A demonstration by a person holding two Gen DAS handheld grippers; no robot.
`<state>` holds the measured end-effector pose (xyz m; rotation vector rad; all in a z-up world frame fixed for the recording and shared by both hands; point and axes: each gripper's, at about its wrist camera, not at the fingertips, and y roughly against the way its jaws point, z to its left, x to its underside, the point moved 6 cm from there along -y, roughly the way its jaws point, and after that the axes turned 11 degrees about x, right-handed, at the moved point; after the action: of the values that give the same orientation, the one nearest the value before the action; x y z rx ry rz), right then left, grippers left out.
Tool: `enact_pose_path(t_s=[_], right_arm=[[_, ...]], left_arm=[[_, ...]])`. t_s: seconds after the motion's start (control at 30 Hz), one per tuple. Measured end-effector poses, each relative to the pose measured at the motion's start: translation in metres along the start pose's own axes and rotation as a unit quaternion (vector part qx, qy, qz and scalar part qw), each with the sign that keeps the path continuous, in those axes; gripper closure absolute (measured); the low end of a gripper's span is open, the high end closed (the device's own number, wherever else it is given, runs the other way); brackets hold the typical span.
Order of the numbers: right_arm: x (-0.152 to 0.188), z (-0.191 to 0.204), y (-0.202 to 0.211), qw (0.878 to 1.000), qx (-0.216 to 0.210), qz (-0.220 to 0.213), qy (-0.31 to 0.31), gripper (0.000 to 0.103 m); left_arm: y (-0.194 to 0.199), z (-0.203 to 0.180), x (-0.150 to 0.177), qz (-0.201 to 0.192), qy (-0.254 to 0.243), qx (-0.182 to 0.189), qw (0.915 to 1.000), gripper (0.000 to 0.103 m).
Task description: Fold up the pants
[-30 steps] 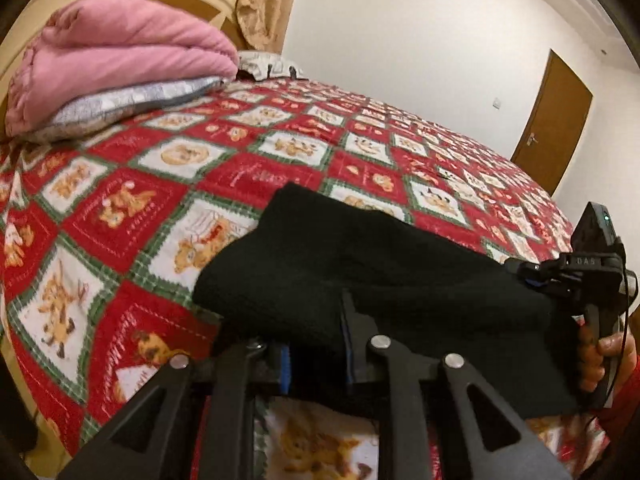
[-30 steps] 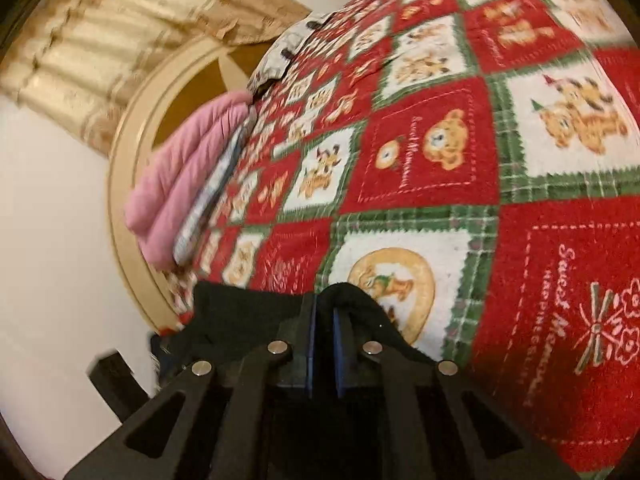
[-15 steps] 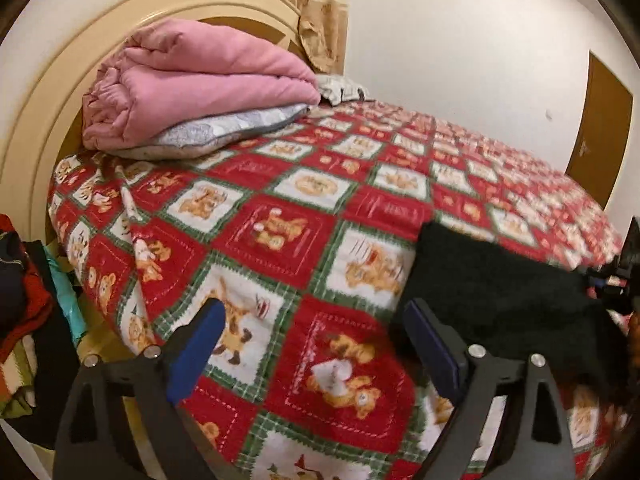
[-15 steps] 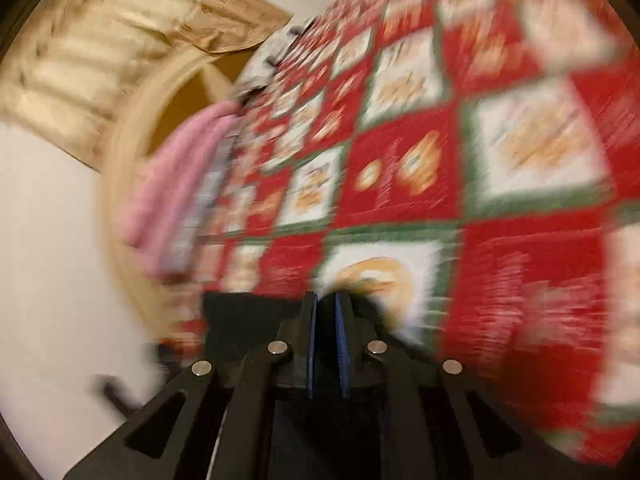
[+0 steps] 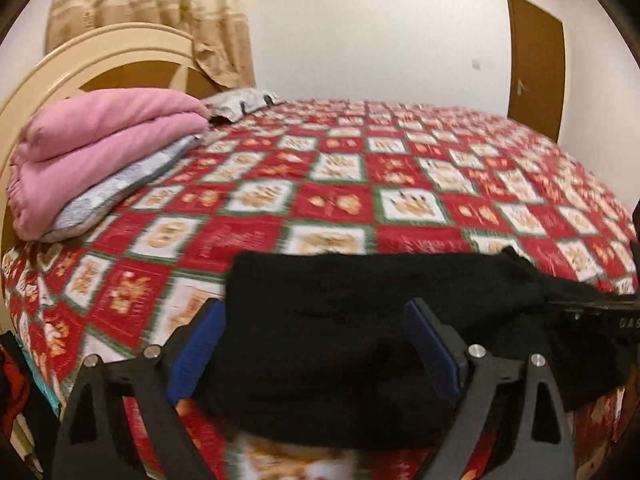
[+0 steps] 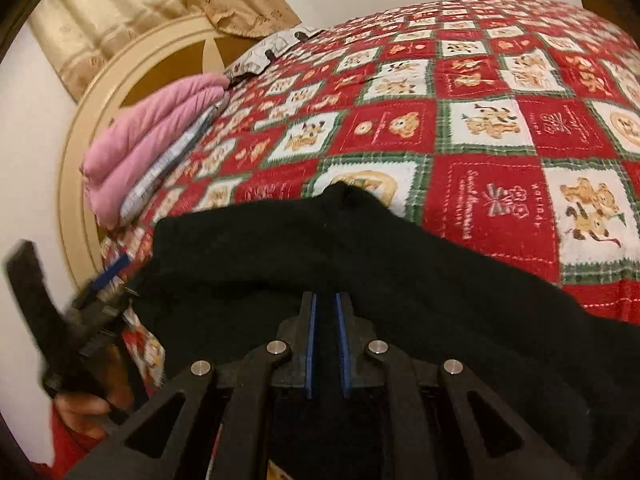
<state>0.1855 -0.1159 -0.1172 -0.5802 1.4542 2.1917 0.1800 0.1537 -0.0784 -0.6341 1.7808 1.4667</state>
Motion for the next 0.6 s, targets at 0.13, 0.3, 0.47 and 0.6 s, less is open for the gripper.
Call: enact_pose_path(t_s=[0.13, 0.3, 0.47, 0.6], right_arm=[[-0.016, -0.040, 0.064, 0.995, 0.055, -0.083, -0.006, 0.093], [-0.018, -0.168, 0.156, 0.976, 0.155, -0.124, -0.086, 0.046], [-0.015, -0.324, 0.220, 0.936, 0.272, -0.114, -0.192, 0.039], [-0.029, -0.387, 0.221, 0.915, 0.316, -0.093, -0.231, 0.039]], left_arm=[[-0.029, -0.006, 0.023, 0.070, -0.004, -0.040, 0.9967, 0.008], [-0.025, 0.002, 0.025, 0.062, 0.031, -0.038, 0.9969, 0.001], [-0.025, 0.000, 0.027, 0.062, 0.033, -0.048, 0.9964, 0.000], [-0.028, 0.001, 0.026, 0.064, 0.042, -0.056, 0.9955, 0.000]])
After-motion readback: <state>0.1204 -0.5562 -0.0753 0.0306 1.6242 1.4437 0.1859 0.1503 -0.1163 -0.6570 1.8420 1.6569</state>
